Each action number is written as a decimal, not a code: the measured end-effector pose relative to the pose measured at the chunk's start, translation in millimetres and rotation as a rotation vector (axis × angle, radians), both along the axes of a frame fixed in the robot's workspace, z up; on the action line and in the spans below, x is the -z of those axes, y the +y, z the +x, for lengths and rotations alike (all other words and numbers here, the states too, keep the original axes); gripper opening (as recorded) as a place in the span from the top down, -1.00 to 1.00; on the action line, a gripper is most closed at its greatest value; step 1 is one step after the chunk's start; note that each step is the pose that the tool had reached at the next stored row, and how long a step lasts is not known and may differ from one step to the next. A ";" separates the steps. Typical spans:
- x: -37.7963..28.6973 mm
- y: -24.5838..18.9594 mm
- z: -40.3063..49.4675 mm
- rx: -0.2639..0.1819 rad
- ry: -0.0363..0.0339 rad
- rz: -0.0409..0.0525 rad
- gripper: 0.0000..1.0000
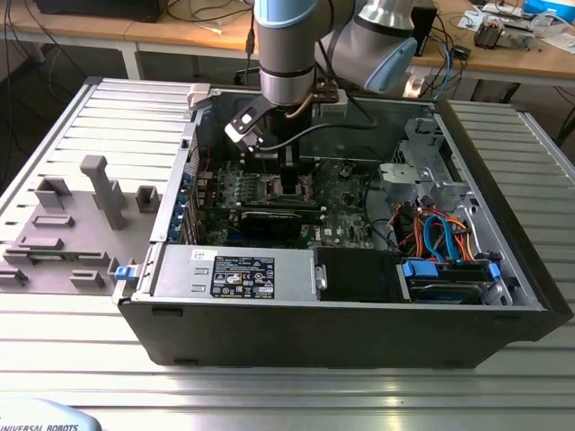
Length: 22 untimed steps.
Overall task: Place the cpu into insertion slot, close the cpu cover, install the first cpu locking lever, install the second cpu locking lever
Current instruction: 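Place the cpu into insertion slot, then close the cpu cover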
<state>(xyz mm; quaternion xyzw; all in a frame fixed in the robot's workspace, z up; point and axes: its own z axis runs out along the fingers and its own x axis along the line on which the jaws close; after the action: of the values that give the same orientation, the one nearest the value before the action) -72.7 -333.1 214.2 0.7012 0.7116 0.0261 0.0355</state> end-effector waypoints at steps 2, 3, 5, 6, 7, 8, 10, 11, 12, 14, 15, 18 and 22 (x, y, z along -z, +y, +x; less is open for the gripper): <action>0.0 0.0 0.2 0.000 0.0042 0.0247 0.18; 0.0 0.0 0.2 0.000 0.0043 0.0247 0.18; 0.0 0.0 0.2 0.000 0.0043 0.0248 0.41; -0.4 -0.1 0.2 0.000 0.0044 0.0247 0.41; -3.1 0.0 0.3 0.000 0.0049 0.0247 0.66; -4.4 0.0 0.6 0.000 0.0062 0.0248 0.78; -4.5 0.0 1.0 0.000 0.0074 0.0250 0.79; -4.5 0.0 1.0 0.000 0.0075 0.0249 0.79; -4.6 0.0 1.0 0.000 0.0076 0.0247 0.79; -4.6 0.0 1.1 0.000 0.0076 0.0248 0.79; -4.6 0.0 1.1 0.000 0.0076 0.0248 0.79; -4.6 0.0 1.1 0.000 0.0076 0.0248 0.79; -4.6 0.0 1.2 0.000 0.0076 0.0247 0.79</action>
<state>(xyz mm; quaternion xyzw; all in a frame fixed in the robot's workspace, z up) -71.6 -333.1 218.8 0.7018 0.7112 0.0323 0.0241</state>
